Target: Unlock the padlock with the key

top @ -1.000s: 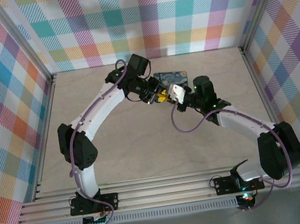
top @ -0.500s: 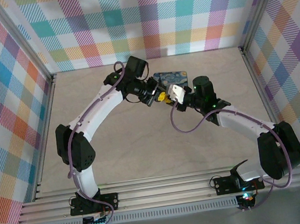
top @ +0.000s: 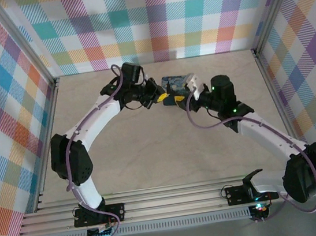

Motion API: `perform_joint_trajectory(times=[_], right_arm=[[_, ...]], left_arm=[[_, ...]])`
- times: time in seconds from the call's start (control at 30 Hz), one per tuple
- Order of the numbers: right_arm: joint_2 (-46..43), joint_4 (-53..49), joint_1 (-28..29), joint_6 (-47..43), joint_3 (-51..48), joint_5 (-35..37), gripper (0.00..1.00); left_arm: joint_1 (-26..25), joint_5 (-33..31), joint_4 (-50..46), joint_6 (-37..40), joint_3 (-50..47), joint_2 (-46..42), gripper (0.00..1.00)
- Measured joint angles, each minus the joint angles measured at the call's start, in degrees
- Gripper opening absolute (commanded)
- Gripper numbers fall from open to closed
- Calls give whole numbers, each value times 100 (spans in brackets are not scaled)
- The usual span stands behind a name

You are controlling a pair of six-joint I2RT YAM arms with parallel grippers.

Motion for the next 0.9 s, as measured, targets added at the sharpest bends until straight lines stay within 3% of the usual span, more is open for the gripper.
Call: perform_joint_trajectory(times=[0.2, 0.37, 0.63, 0.9], right_arm=[[323, -1314, -428, 2035, 1617, -57, 56], [964, -1985, -890, 3578, 2708, -916, 49], [1392, -1818, -1027, 5243, 2730, -2122, 48], [1416, -1165, -1038, 6008, 2691, -2719, 42]], left_arm=[[50, -59, 1849, 455, -852, -444, 0], [52, 146, 3167, 610, -1051, -466, 0], [55, 627, 4380, 546, -1099, -466, 0], [55, 911, 4704, 411, -1102, -463, 0]])
